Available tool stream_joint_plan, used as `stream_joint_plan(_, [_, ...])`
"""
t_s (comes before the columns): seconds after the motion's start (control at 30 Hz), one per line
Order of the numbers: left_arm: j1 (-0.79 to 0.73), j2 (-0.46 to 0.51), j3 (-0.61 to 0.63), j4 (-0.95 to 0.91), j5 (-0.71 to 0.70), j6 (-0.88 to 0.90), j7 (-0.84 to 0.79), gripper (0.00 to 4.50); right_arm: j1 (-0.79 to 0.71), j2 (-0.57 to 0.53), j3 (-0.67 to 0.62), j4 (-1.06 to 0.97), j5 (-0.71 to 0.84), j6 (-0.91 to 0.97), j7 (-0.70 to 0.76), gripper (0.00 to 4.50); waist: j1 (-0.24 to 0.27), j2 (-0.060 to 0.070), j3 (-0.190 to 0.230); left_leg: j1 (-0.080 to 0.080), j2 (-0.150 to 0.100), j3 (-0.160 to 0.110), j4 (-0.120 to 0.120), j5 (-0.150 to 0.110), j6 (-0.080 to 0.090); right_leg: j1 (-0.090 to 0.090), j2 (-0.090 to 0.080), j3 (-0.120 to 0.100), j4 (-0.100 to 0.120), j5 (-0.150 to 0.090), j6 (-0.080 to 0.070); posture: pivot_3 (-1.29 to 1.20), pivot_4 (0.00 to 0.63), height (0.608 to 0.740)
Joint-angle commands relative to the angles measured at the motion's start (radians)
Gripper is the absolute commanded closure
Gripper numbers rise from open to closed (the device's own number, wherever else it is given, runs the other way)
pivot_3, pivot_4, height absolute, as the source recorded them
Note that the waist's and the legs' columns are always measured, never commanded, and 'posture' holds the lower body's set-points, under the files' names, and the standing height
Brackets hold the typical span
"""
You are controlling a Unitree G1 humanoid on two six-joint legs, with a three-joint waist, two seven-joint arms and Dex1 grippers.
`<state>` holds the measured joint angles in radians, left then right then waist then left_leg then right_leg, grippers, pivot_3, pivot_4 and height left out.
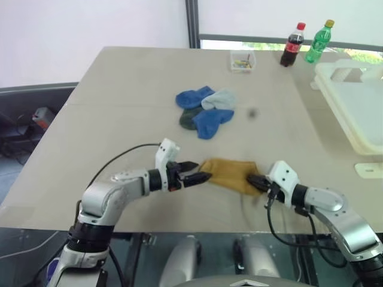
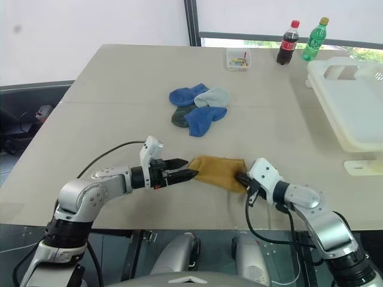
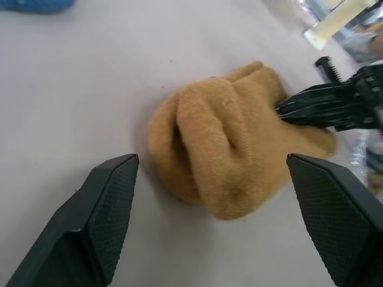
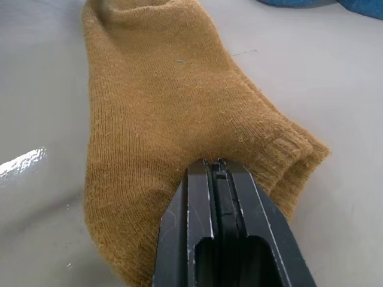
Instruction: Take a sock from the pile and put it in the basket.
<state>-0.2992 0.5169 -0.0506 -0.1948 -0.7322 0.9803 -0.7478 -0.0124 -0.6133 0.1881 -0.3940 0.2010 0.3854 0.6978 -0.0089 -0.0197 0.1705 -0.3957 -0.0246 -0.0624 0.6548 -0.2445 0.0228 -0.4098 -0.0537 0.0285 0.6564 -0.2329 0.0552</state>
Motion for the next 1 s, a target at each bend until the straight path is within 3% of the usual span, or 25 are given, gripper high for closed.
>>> stream_joint_plan(0.03, [-0.036, -0.018, -0.023, 0.013, -0.051, 0.036, -0.07, 0.26, 0.009, -0.004, -0.012, -0.031, 0.0, 0.016, 0.001, 4.38, -0.001, 0.0, 0.0, 0.0, 0.0, 0.0, 0.0, 0.0, 0.0, 0.0, 0.0, 0.0, 0.0, 0.0, 0.0, 0.0, 0.15, 0.74])
stream_joint_plan(0.27, [-0.113, -0.042, -0.018, 0.062, -0.117, 0.113, -0.136, 0.26, 0.012, -0.013, -0.048, -0.085, 0.011, 0.05, -0.015, 4.38, -0.002, 0.0, 0.0, -0.001, 0.0, 0.0, 0.0, 0.0, 0.0, -0.001, 0.0, 0.0, 0.0, 0.0, 0.0, 0.0, 0.15, 0.74])
stream_joint_plan(1.0, [-0.308, -0.244, -0.166, 0.245, -0.07, 0.055, -0.327, 0.26, 0.109, -0.035, -0.131, -0.239, 0.026, 0.147, -0.042, 4.38, -0.002, 0.0, 0.001, -0.002, 0.0, 0.0, 0.0, 0.0, 0.0, -0.001, 0.001, 0.0, 0.0, 0.0, 0.0, 0.0, 0.15, 0.74])
